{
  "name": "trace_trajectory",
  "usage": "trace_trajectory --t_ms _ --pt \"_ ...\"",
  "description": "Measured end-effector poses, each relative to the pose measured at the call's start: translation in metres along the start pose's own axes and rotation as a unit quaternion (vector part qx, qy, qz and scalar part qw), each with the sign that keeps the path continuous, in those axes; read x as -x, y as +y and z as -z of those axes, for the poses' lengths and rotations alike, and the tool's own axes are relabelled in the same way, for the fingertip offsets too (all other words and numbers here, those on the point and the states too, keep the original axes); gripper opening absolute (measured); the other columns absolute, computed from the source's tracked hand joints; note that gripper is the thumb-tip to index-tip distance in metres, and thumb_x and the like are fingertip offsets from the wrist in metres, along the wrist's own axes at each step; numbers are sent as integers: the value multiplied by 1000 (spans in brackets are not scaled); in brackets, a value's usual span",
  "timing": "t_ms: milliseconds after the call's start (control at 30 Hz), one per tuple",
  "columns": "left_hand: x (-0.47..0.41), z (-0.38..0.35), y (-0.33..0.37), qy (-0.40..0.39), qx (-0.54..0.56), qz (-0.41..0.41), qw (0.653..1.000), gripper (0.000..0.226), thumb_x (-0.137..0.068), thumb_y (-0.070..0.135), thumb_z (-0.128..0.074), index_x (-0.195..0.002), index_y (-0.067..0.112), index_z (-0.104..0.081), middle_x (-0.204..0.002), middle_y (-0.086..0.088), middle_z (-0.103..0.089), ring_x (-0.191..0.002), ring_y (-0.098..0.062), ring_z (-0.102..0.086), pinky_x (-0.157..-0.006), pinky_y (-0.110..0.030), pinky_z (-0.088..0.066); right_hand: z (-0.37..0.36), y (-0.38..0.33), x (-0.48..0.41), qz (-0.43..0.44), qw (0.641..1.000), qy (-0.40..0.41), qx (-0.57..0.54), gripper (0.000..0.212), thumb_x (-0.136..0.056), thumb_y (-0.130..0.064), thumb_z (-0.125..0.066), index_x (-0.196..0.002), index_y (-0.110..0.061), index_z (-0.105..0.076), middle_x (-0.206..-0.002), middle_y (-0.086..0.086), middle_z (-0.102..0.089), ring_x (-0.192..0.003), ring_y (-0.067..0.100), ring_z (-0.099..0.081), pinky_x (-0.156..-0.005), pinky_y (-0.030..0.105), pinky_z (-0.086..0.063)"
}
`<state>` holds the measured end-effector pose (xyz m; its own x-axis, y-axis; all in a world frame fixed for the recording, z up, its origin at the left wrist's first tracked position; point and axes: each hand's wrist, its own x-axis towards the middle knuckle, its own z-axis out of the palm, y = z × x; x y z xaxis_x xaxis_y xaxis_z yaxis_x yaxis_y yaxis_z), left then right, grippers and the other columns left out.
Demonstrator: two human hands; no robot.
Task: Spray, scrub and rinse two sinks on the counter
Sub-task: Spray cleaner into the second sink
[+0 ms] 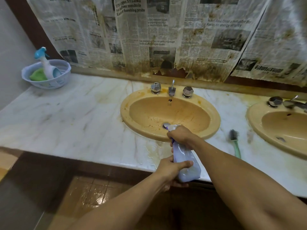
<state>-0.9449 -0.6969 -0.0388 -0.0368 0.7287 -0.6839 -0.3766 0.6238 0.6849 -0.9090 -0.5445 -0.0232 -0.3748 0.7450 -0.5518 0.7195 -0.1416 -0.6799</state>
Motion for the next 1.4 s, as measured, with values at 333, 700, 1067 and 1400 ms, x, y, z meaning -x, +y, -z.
trace_trajectory --t_ms 333,700,1067,1400 --pt "11 -12 -11 -16 -13 -1 1000 47 -76 29 -91 -117 19 -69 -120 -11 -70 -106 -36 -69 -73 -50 -64 8 15 22 -23 999 -1 -43 20 -74 -9 -53 -90 2 -59 -78 21 -75 -53 31 -66 -63 43 -59" --pt "-14 -64 -17 -36 -26 -1 999 53 -74 31 -92 -119 23 -66 -121 -9 -67 -108 -37 -67 -77 -53 -64 63 47 30 -57 996 -34 -62 20 -86 -7 -62 -94 11 -64 -93 24 -76 -66 36 -69 -66 47 -62" --pt "-26 -96 -20 -40 20 20 999 53 -75 28 -92 -121 21 -68 -118 -10 -72 -102 -36 -72 -75 -54 -64 84 65 18 -79 996 -46 -21 26 -88 -14 -63 -100 10 -65 -86 14 -78 -73 34 -70 -80 49 -61" --pt "-42 -132 1 -57 77 11 995 48 -76 26 -90 -119 20 -69 -111 -10 -76 -98 -34 -75 -74 -51 -64 118 54 2 -78 993 -50 68 11 -84 -7 -57 -88 3 -60 -69 15 -72 -66 36 -66 -69 42 -57"
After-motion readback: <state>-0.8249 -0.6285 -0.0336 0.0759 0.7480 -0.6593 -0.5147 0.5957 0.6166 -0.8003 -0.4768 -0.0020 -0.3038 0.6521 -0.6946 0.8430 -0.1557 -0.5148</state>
